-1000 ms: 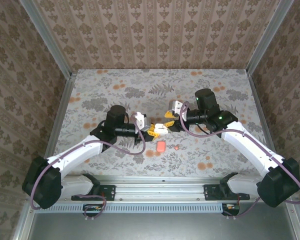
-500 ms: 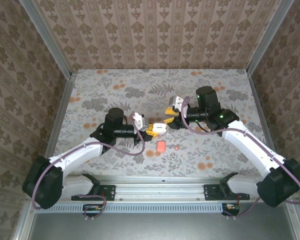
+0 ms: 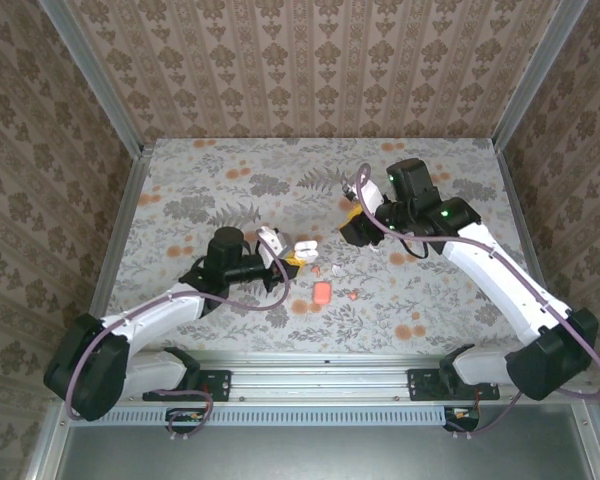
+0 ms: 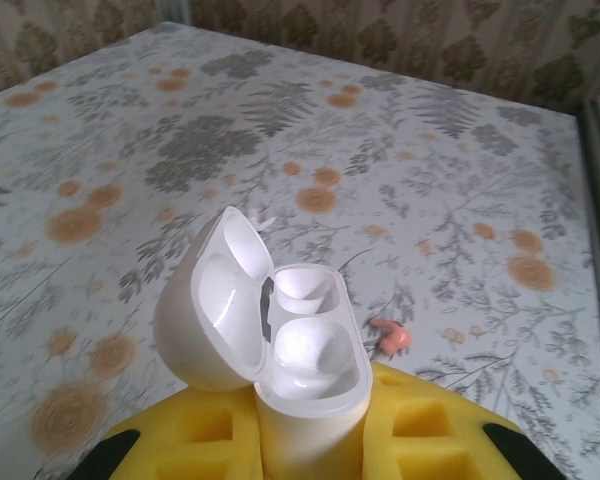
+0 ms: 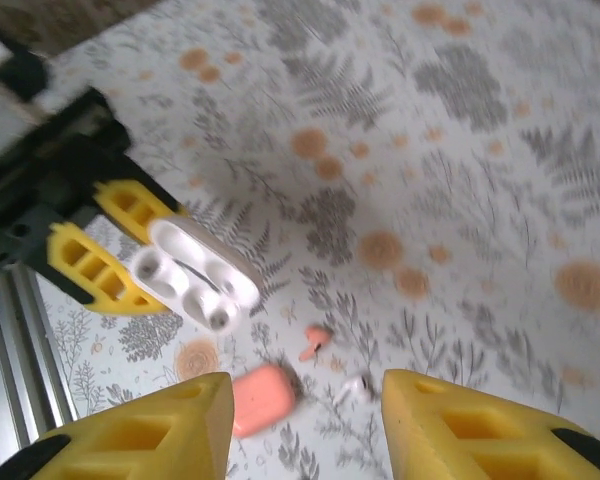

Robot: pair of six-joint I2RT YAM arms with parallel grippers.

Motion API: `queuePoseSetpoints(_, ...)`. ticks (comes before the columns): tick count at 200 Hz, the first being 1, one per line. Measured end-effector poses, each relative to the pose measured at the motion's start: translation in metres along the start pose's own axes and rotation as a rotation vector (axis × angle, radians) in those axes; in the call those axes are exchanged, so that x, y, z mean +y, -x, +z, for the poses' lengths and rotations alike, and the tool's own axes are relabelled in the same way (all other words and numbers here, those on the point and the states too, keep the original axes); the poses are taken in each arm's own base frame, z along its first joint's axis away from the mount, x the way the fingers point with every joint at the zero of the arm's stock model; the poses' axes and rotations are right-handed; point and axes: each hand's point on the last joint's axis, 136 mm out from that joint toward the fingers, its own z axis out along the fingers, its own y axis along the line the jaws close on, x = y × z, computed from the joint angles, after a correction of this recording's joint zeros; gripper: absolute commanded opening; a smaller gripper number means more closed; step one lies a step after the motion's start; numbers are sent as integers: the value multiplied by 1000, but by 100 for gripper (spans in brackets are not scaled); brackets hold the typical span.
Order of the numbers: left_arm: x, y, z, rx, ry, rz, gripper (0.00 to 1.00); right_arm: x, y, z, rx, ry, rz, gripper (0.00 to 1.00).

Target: Insert the wireless bluetooth earbuds into the charging case

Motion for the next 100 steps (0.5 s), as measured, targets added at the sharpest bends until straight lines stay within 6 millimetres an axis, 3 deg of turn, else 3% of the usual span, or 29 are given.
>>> queuePoseSetpoints(63, 22, 2, -22, -13, 186, -13, 9, -30, -46, 38, 297, -131, 538, 45)
queuePoseSetpoints(100, 24, -4, -28, -1, 224, -18, 9, -36, -73, 57, 432, -200, 716, 49)
